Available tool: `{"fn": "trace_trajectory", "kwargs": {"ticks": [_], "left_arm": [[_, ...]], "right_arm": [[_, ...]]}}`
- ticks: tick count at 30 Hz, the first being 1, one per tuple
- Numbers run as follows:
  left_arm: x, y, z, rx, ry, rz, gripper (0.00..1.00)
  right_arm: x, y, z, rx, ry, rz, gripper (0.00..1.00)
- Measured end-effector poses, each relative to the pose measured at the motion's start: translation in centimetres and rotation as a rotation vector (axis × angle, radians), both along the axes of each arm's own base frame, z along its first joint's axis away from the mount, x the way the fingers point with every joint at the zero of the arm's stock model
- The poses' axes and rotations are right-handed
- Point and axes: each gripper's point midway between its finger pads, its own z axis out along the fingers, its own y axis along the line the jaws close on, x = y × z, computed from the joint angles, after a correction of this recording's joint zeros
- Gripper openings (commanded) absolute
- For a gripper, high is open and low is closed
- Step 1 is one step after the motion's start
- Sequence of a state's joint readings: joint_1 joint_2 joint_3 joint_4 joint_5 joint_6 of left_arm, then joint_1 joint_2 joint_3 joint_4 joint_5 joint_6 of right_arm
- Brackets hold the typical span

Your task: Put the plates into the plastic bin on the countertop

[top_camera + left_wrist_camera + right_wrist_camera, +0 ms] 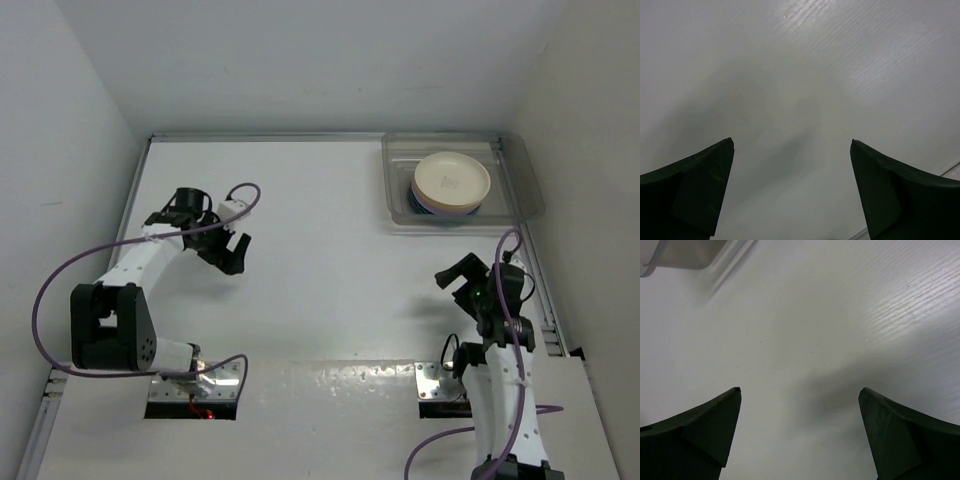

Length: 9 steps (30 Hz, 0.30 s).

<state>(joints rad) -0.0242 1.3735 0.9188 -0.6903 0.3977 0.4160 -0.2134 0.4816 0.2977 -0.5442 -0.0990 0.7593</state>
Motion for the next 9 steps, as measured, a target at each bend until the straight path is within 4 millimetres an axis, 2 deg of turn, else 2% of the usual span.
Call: {"fn": "trace_trajectory", "kwargs": {"ticks": [9], "left_arm": [[0.10, 0.04, 0.45, 0.002, -0.030, -0.001, 1.00]], "right_arm": [[0.05, 0.69, 0.39, 0.020, -0.026, 0.033, 0.99]]}}
